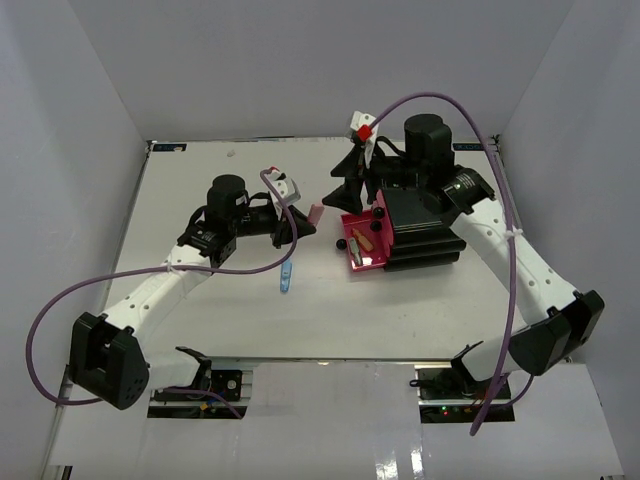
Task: Sort the stationery into containers
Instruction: Close the pen cap on the pen.
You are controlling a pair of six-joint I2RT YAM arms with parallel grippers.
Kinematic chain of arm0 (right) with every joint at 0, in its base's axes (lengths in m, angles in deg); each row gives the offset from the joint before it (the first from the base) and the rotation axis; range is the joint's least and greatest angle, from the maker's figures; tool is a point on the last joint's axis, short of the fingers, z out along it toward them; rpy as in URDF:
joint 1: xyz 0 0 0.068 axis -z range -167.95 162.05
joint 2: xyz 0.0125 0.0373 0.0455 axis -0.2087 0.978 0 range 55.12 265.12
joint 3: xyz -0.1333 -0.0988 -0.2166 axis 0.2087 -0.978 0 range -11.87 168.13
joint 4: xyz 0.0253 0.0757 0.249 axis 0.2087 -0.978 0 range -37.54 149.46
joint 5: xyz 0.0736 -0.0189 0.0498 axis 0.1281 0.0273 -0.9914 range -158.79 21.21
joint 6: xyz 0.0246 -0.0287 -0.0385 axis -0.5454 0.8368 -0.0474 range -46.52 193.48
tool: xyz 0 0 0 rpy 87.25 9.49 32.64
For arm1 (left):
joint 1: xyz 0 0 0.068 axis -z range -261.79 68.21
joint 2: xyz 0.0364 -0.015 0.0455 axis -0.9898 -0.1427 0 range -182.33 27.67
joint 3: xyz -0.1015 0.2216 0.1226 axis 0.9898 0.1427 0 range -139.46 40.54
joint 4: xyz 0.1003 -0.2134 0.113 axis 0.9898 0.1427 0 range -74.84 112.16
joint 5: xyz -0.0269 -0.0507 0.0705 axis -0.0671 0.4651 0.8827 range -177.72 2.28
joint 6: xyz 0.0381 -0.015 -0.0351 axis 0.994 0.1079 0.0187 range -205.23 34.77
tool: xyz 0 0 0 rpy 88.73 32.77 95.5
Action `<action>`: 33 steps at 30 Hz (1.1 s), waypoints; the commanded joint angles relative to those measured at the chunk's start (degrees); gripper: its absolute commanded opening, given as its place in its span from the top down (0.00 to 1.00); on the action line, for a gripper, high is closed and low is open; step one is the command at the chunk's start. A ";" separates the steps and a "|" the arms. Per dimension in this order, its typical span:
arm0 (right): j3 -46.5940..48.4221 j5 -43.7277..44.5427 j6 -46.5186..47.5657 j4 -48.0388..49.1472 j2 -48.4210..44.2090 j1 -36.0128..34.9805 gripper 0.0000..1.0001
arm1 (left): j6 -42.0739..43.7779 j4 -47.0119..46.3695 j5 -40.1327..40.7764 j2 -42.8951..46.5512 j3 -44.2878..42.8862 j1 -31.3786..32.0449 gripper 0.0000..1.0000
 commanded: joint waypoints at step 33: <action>3.67 -5.41 10.87 -11.79 5.82 -3.20 0.48 | -0.61 0.47 -10.89 -0.68 -1.18 -0.18 1.00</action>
